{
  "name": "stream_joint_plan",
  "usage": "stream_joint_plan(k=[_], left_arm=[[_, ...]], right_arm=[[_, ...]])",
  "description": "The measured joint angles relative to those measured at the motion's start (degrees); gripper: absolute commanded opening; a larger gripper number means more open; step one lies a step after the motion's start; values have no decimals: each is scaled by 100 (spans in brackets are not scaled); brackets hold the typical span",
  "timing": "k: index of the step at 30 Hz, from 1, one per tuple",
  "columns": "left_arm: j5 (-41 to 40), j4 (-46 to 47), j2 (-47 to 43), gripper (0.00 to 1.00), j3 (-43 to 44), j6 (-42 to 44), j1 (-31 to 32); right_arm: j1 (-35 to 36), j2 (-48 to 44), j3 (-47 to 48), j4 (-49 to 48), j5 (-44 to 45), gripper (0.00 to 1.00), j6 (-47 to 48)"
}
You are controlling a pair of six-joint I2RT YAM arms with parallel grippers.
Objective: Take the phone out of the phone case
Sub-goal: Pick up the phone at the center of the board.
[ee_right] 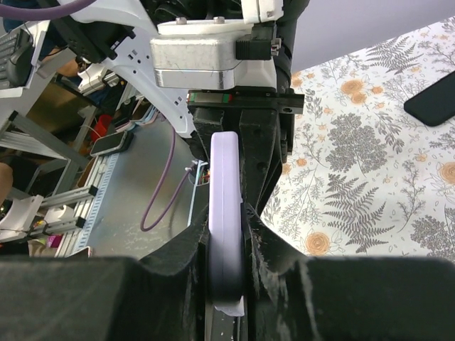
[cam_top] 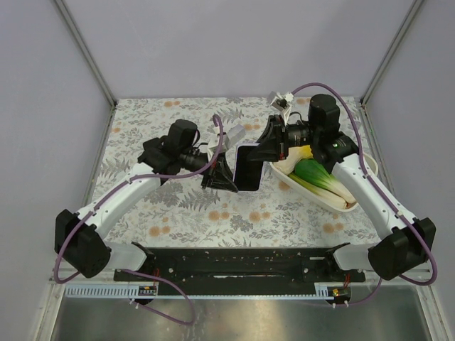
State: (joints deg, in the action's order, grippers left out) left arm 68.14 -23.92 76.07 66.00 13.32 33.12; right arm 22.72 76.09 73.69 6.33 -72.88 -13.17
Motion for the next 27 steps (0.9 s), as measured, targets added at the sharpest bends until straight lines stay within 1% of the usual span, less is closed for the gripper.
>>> stream_joint_plan(k=[9,17,27], left_arm=[[-26,-916,7,0,315,986,39],[-221,-1488,50,0,568,1768,376],[-474,-2028,271,0,890,2533,855]], right_arm=[[57,-2,-7,-2,-142,0,92],[63,4,-83,-188,-516,0,-85],[61,20,-380,-960,-994,0,-710]])
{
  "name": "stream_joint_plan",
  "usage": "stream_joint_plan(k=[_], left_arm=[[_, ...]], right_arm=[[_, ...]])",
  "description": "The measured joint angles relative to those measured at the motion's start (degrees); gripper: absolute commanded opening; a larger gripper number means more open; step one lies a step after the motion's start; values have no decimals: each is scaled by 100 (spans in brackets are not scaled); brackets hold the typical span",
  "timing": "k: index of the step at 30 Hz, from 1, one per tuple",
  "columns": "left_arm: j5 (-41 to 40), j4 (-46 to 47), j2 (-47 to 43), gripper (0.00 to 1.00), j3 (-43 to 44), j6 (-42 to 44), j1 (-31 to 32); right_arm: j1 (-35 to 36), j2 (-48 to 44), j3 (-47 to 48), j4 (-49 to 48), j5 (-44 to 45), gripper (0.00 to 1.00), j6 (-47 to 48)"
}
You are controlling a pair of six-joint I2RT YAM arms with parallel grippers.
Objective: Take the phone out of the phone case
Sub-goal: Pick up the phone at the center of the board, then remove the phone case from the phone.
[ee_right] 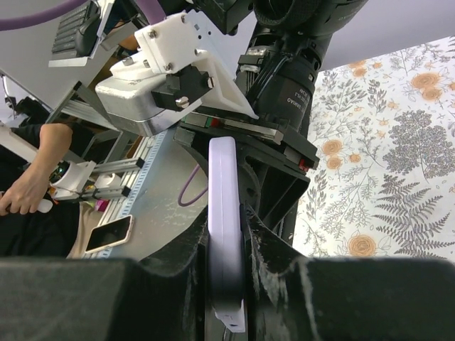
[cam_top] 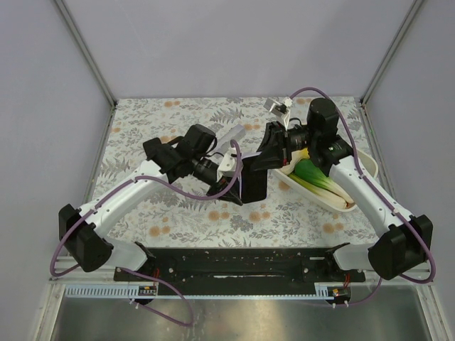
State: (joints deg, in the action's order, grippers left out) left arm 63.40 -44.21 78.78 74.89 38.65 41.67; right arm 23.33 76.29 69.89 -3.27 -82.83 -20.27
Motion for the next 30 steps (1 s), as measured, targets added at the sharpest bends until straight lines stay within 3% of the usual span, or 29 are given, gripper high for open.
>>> stream_joint_plan(k=[21,30], left_arm=[[-1034,323,87,0,96,-444,107],[-1209,223,87,0,96,-55,107]], right_arm=[[-173,96,-350,-1268,-87,0,-575],[-153,216,-393,-1639,-229,0,-730]])
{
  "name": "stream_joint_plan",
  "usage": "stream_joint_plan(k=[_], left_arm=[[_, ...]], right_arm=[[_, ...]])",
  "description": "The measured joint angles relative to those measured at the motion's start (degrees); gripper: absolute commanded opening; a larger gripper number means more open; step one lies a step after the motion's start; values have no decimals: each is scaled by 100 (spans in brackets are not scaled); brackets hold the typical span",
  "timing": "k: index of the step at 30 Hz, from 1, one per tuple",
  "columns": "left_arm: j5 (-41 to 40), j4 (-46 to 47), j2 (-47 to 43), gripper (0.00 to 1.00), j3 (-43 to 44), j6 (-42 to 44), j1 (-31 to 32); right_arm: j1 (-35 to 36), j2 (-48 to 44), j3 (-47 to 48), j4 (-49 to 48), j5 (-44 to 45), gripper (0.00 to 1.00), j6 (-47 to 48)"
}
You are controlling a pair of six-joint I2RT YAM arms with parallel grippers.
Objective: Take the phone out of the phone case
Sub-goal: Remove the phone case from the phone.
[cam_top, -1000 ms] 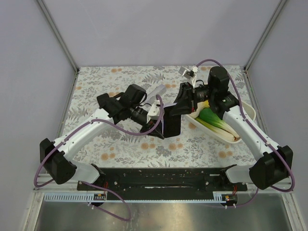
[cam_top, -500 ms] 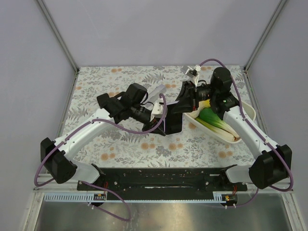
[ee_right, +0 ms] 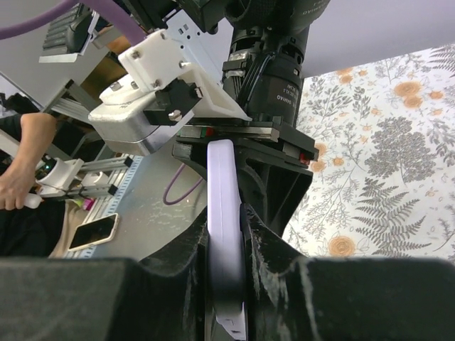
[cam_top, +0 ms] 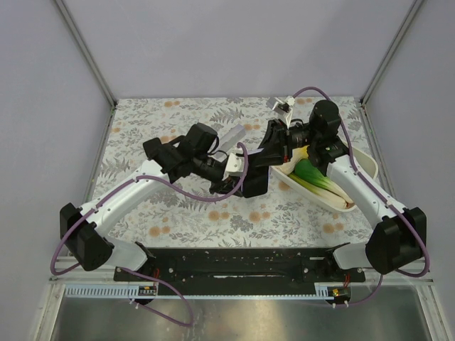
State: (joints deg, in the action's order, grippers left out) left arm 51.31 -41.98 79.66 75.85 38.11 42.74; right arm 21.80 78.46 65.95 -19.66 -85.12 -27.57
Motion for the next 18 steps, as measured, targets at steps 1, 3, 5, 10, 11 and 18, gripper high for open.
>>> stream_joint_plan(k=[1,3,5,10,11,18], left_arm=[[-39,-42,7,0,2,107,7],[-70,-164,46,0,44,317,11],[-72,-269,101,0,105,476,11],[-103,-588,210,0,328,761,17],[-129,-599,216,0,341,767,20],[-863,-258,243,0,352,358,101]], right_arm=[[7,7,-11,-2,-11,0,-46],[11,17,-44,-24,-48,0,-103],[11,17,-68,-50,-76,0,-118],[11,17,-72,-175,-146,0,-127],[11,17,-72,-197,-153,0,-131],[-15,20,-90,-146,-125,0,-352]])
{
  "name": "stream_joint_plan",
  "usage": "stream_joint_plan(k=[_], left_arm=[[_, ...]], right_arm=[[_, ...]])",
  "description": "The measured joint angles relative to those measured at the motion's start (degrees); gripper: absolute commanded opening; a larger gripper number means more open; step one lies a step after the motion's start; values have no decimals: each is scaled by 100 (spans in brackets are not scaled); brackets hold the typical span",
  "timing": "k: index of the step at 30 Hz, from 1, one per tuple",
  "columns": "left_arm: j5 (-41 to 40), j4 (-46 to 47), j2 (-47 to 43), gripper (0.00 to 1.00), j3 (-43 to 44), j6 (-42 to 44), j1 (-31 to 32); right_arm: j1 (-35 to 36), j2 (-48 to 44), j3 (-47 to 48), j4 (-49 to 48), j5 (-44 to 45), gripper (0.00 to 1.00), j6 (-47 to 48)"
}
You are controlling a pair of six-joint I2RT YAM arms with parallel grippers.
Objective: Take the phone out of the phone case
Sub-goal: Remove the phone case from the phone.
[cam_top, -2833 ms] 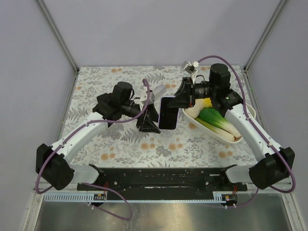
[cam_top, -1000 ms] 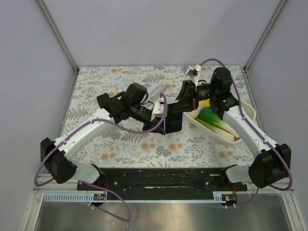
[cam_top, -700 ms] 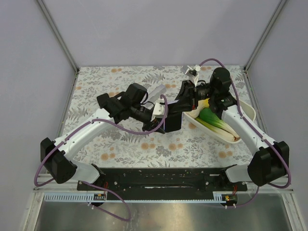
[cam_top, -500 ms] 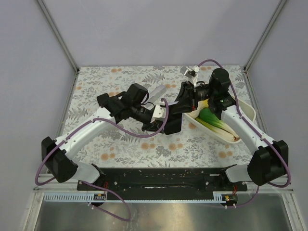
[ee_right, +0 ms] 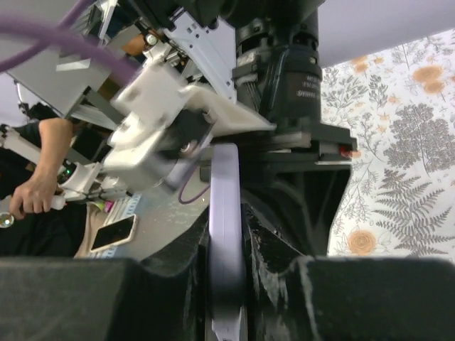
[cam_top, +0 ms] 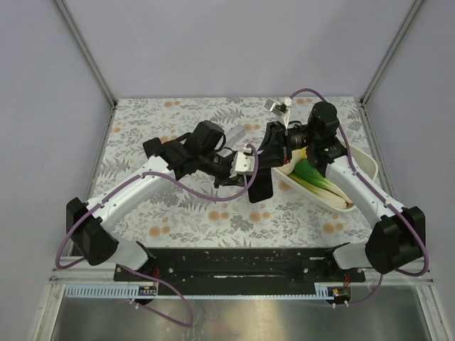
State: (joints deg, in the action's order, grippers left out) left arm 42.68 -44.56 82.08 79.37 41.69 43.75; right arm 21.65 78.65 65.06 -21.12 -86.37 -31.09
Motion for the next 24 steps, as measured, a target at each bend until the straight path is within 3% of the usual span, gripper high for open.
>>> stream_joint_plan(k=[4,7,11,24], left_arm=[[-455,205,142,6,-26,-87,122],[-671,188,157,26,-44,-164,162],[-839,229,42,40,-221,-289,120],[-284,857,-710,84,-210,-1034,-857]], right_arm=[[52,7,-46,155,160,0,-160],[55,-28,7,684,341,0,160],[98,-111,105,1563,719,0,778],[299,-144,138,2949,1733,0,1845]])
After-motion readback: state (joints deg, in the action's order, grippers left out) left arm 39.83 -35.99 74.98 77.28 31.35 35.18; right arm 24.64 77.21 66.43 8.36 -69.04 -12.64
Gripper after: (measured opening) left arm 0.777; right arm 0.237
